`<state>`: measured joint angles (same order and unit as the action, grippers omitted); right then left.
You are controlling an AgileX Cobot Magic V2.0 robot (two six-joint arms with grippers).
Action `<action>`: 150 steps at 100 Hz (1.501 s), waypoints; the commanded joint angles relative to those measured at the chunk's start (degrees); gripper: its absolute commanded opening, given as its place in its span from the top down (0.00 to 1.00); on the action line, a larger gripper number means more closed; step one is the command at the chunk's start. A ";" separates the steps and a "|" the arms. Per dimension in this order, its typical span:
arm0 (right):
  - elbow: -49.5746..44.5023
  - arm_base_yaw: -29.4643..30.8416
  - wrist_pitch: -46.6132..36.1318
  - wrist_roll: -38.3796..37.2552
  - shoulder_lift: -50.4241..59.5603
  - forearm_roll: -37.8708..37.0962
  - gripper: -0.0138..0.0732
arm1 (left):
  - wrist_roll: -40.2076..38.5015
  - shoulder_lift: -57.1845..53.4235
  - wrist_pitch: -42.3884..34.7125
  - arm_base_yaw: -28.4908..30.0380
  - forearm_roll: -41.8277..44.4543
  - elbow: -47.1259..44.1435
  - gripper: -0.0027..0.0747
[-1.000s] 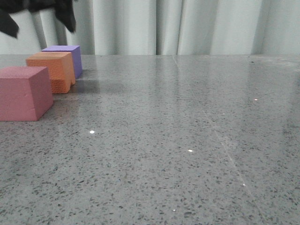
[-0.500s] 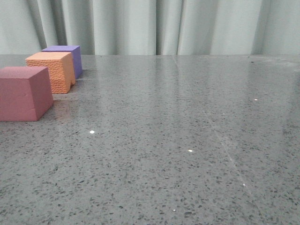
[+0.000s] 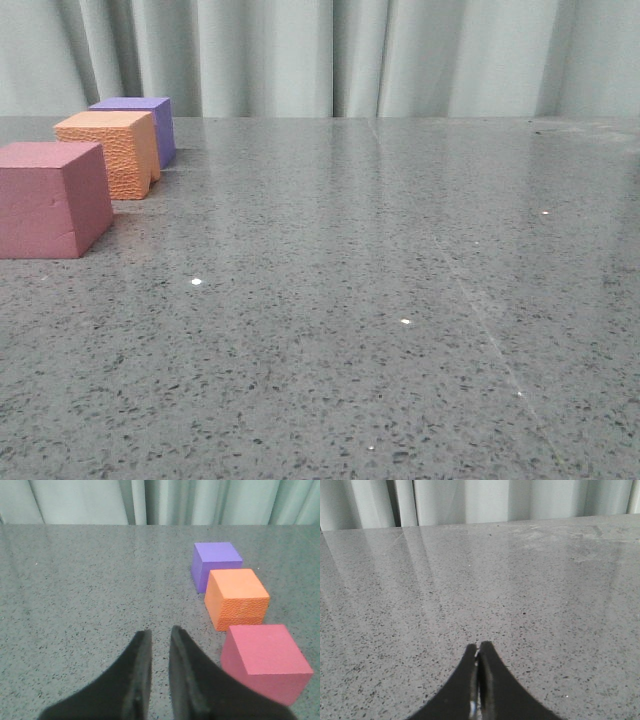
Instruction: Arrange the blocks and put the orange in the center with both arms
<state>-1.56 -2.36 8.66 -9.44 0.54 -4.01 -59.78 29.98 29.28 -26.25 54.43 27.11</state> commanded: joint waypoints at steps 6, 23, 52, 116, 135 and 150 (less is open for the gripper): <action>0.77 0.40 -4.84 0.49 1.48 0.02 0.91 | -0.11 -0.15 -0.25 0.05 2.11 1.28 0.99; 0.77 0.40 -4.84 0.49 1.48 0.02 0.91 | -0.11 -0.15 -0.03 0.05 2.11 1.28 0.99; 0.77 0.40 -4.84 0.49 1.48 0.02 0.91 | -0.11 -0.15 -0.03 0.05 2.11 1.28 0.99; 0.77 0.40 -4.84 0.49 1.48 0.02 0.91 | -0.11 -0.75 -6.31 0.05 2.94 0.91 0.99; 0.77 0.40 -4.84 0.49 1.48 0.02 0.91 | 9.70 -4.71 -6.40 0.44 -5.88 -1.77 0.99; 0.77 0.40 -4.84 0.49 1.48 0.02 0.91 | 18.68 -9.69 -9.00 2.35 -11.87 -5.88 0.99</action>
<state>-1.56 -2.36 8.66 -9.44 0.54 -4.01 -46.14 22.46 25.02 -25.00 45.28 21.72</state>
